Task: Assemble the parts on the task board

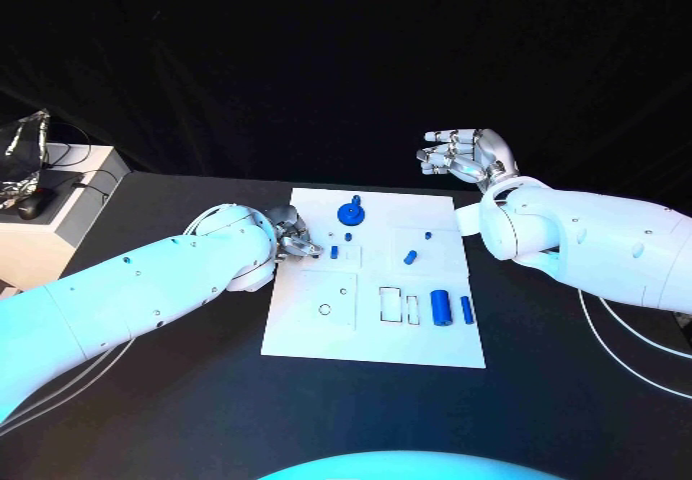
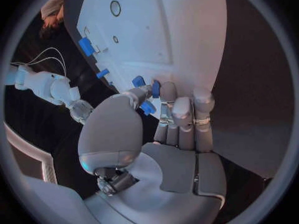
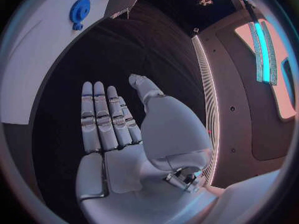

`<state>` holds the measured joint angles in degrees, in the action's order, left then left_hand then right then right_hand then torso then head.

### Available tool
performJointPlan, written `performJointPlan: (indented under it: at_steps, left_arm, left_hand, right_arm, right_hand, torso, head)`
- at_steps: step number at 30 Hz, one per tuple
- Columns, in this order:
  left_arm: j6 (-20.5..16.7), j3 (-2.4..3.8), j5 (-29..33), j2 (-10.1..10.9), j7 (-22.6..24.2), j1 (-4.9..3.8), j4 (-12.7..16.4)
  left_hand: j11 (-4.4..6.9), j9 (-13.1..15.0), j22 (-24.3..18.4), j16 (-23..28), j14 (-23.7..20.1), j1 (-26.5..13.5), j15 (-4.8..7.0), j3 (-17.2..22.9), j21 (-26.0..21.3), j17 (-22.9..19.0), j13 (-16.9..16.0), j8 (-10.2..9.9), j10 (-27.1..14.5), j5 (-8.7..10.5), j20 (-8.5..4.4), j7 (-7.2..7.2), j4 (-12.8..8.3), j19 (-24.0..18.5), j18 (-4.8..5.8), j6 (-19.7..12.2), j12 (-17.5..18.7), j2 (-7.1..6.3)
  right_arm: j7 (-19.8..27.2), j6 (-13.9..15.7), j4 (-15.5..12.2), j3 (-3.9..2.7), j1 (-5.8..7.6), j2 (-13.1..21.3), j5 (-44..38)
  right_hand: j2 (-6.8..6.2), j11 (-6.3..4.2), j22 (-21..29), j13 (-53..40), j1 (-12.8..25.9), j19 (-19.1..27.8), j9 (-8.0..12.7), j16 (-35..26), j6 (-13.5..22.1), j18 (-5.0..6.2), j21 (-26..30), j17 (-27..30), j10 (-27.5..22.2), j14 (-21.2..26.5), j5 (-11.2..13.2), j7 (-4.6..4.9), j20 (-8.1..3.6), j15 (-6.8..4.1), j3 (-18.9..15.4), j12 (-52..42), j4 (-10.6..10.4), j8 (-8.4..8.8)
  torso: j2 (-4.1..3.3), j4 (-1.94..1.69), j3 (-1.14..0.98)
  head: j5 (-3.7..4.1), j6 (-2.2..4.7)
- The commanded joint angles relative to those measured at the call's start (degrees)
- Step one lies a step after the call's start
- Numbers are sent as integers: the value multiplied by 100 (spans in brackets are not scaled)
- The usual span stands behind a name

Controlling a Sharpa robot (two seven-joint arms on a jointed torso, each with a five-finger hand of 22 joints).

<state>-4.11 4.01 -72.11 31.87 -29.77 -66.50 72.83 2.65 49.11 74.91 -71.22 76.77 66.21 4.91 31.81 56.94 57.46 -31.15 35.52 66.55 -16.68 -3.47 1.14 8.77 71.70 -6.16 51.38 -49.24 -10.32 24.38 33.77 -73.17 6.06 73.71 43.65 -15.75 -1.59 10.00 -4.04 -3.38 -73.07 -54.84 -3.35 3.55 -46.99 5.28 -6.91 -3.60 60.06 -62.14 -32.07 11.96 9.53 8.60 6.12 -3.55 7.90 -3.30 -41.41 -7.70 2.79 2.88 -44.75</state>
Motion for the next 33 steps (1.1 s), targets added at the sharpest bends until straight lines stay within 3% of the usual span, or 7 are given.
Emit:
performJointPlan:
  at_steps: [1,12,18,21,29,33]
  left_arm:
    - [398,-54,-75,18,-240,71,-44]
    - [506,-53,-8,10,-266,69,-32]
    - [509,-53,136,1,-280,67,-34]
    - [493,-53,193,-2,-287,67,-42]
    - [431,-53,275,-8,-309,66,-62]
    - [412,-53,292,-10,-313,66,-66]
  left_hand:
    - [-5,-16,413,-28,50,143,10,776,36,17,9,-19,32,-25,28,32,-687,-1,26,-11,39,66]
    - [-7,-26,422,-30,58,160,5,848,58,52,8,-41,51,-22,51,39,-698,-2,5,13,51,12]
    - [28,-78,412,-27,82,-65,22,600,66,69,-2,-84,88,-15,17,-59,-601,17,30,138,47,-13]
    - [54,-94,390,-6,99,-240,36,168,50,59,-15,-108,98,-9,-26,-85,-428,34,68,212,48,48]
    - [26,-33,368,31,107,-592,28,-446,33,18,-32,-94,100,-10,-49,-75,137,63,90,220,55,115]
    - [23,-22,368,32,111,-612,35,-503,38,14,-36,-94,101,-7,-49,-73,247,71,94,230,55,97]
  right_arm:
    - [48,-93,-3,-2,-3,-4,-25]
    - [50,-91,-1,-1,-4,-4,-25]
    - [50,-90,-3,-1,-4,-1,-25]
    - [50,-89,-6,-1,-4,1,-25]
    - [52,-85,-12,-1,-4,7,-24]
    - [53,-84,-15,-1,-4,10,-24]
  right_hand:
    - [33,-12,1,8,40,47,6,-9,40,-11,5,10,-43,47,-37,100,-10,4,18,8,0,17]
    - [30,-11,1,8,46,49,6,-8,41,-12,4,9,-45,50,-42,101,-10,5,27,9,-8,18]
    - [30,-11,1,8,46,49,6,-8,41,-12,4,9,-45,50,-42,101,-10,5,27,9,-8,18]
    - [30,-11,1,8,47,49,6,-8,43,-12,4,9,-45,51,-42,101,-9,6,25,9,-11,18]
    - [31,-10,2,8,58,53,6,-8,43,-13,6,9,-46,53,-43,101,-8,7,19,8,-28,17]
    - [37,-11,1,8,60,53,7,-9,47,-12,6,9,-47,55,-49,100,-8,7,21,9,-37,18]
  torso:
    - [1,0,-2]
    - [0,2,-3]
    - [1,-4,-3]
    - [3,-5,-5]
    - [0,-1,-1]
    - [-4,-1,1]
  head:
    - [-1,-6]
    - [0,-5]
    - [1,-7]
    - [0,-4]
    - [-7,4]
    - [-8,6]
